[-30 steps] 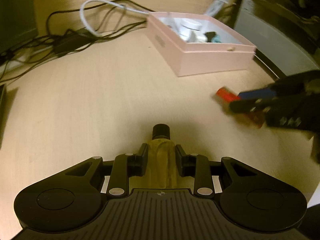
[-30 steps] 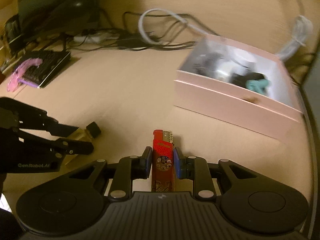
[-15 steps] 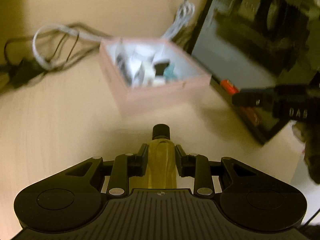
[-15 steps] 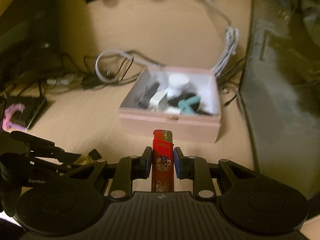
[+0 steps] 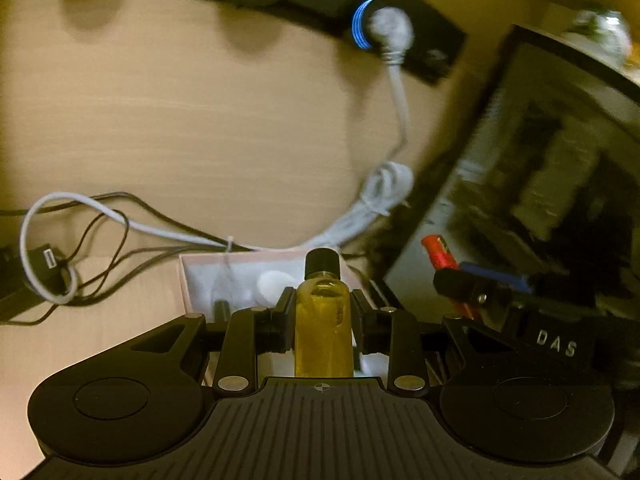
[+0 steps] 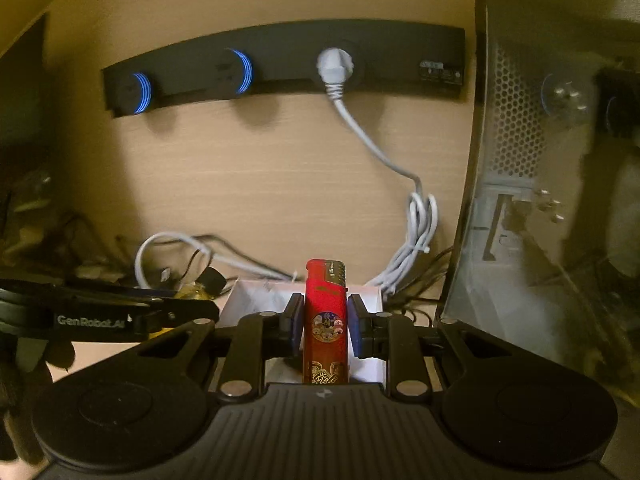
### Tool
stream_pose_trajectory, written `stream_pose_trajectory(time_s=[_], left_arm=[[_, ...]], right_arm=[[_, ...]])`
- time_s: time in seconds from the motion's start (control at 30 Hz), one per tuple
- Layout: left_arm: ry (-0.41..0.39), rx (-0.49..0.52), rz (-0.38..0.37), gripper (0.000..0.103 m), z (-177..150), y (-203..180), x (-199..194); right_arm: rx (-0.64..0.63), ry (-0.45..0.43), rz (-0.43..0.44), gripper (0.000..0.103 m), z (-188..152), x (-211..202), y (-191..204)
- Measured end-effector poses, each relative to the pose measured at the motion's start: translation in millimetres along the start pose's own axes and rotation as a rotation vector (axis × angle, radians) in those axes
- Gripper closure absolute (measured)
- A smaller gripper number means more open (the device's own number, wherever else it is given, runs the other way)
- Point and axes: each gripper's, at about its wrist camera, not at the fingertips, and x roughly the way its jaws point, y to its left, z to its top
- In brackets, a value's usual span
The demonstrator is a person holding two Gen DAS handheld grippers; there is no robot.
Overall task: Organize rigid objects
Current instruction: 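Lift the bottle and lighter and carry both tools over the pink box, then lower the lighter into the pink box and open the right tool while the left tool lowers the bottle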
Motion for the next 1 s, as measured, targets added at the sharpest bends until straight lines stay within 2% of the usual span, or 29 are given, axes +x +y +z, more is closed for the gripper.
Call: stream_pose_trajectory(time_s=[0.13,0.37,0.6,0.7,0.77,0.83,1.0], left_arm=[[0.04,0.017,0.034,0.071,-2.5,7.7,35.6],[0.126,0.043,0.081,0.071,-18.0,23.8,74.2],[0.202,0.002,0.095,0.071,-23.2,32.8,95.8],[0.226,0.016,0.128,0.072,-25.7,32.7,98.6],[0.221,0.016,0.134,0.072,-25.6,31.8,96.3],[0.199,0.008,0.129,0.072,-24.1,31.0,88.7],[0.124,0.015,0.114,0.072,-16.8,24.0,55.0]], right_arm=[[0.038,0.046,-0.011,0.08,1.1,44.7,2.0],[0.112,0.167,-0.024,0.08,-24.0,109.0,-3.7],[0.11,0.234,-0.029,0.08,-41.8,127.9,-9.0],[0.104,0.273,-0.03,0.08,-48.2,135.2,-9.6],[0.104,0.283,-0.039,0.078,-51.3,135.8,-9.7],[0.11,0.286,-0.045,0.067,-53.8,134.7,-10.6],[0.107,0.248,-0.031,0.063,-51.9,114.8,-9.9]])
